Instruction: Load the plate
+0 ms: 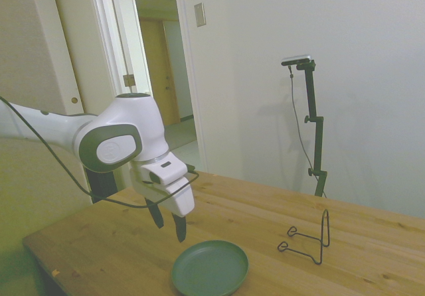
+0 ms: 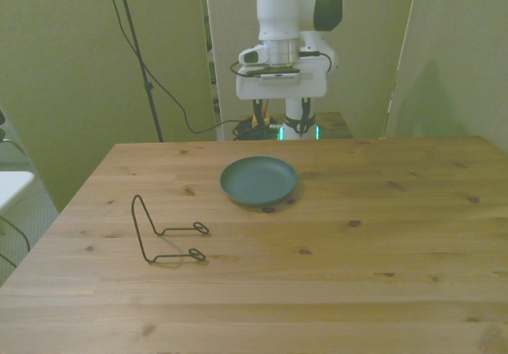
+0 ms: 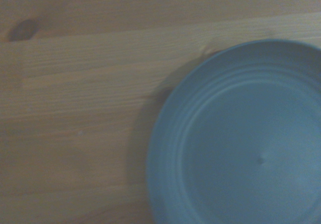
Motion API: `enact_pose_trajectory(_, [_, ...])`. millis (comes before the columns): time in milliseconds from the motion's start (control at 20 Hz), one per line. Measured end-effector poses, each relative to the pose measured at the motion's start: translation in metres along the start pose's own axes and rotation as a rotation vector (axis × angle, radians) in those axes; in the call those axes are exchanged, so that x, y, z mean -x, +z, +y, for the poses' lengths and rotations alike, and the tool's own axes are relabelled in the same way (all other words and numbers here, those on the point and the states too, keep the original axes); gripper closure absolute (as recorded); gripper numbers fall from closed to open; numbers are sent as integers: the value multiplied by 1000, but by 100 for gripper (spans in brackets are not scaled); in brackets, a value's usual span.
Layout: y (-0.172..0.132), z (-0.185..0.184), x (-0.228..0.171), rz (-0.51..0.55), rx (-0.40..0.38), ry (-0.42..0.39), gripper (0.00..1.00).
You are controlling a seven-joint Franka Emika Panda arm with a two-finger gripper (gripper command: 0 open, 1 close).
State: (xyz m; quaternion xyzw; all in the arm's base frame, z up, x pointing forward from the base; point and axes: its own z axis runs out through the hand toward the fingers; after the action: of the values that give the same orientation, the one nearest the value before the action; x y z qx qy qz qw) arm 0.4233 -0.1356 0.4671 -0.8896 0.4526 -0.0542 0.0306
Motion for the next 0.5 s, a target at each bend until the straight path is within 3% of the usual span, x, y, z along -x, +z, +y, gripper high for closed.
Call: enact_pose_trajectory(500, [-14, 52, -107, 14, 18, 76, 0])
